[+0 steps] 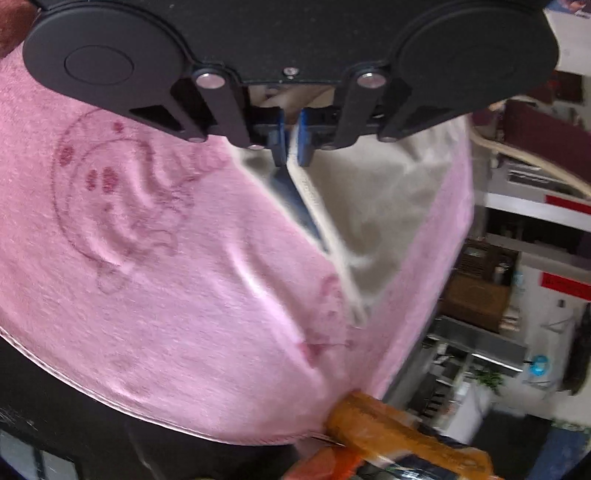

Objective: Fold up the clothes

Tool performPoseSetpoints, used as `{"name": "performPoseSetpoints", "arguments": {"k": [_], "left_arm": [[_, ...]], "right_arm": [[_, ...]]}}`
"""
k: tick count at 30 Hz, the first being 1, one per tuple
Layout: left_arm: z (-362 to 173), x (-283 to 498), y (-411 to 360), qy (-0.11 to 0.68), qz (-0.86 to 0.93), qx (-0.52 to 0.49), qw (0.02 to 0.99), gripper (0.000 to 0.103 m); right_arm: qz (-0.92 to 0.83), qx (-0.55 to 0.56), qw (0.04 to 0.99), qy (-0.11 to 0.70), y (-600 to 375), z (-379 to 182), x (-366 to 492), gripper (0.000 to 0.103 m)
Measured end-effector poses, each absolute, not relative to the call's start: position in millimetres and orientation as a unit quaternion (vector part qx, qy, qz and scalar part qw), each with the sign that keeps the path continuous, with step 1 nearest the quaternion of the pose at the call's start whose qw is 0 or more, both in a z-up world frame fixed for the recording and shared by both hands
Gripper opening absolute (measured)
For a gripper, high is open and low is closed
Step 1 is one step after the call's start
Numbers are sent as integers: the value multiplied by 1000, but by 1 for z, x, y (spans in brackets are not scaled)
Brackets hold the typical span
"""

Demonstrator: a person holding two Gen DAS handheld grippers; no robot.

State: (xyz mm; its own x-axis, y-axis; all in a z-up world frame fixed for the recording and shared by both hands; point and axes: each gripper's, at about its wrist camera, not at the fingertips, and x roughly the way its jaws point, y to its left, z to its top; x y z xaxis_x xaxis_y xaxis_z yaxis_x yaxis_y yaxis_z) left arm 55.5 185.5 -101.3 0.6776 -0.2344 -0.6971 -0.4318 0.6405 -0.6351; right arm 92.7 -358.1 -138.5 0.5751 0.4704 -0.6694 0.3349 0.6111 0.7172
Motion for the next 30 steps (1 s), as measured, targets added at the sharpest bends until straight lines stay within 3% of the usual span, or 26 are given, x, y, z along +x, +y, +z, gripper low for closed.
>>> {"name": "performPoseSetpoints", "arguments": {"k": [6, 8, 14, 18, 25, 28, 30], "left_arm": [[-42, 27, 157, 291, 14, -290, 912, 4], [-32, 18, 149, 288, 24, -249, 924, 4], [-57, 7, 154, 373, 42, -265, 888, 4], [-56, 2, 157, 380, 45, -270, 884, 4], [-87, 15, 134, 475, 82, -186, 856, 9], [-88, 17, 126, 488, 108, -140, 854, 20], [-77, 12, 126, 464, 127, -128, 867, 20]], "right_arm": [[121, 494, 781, 362, -367, -107, 83, 6], [119, 503, 783, 345, -372, -101, 79, 6], [65, 492, 779, 383, -385, -110, 68, 5], [55, 469, 783, 405, -385, -113, 56, 5], [8, 380, 792, 478, -368, -123, 48, 6], [-19, 327, 815, 478, -360, -118, 51, 11], [-18, 329, 829, 452, -363, -110, 48, 25]]}}
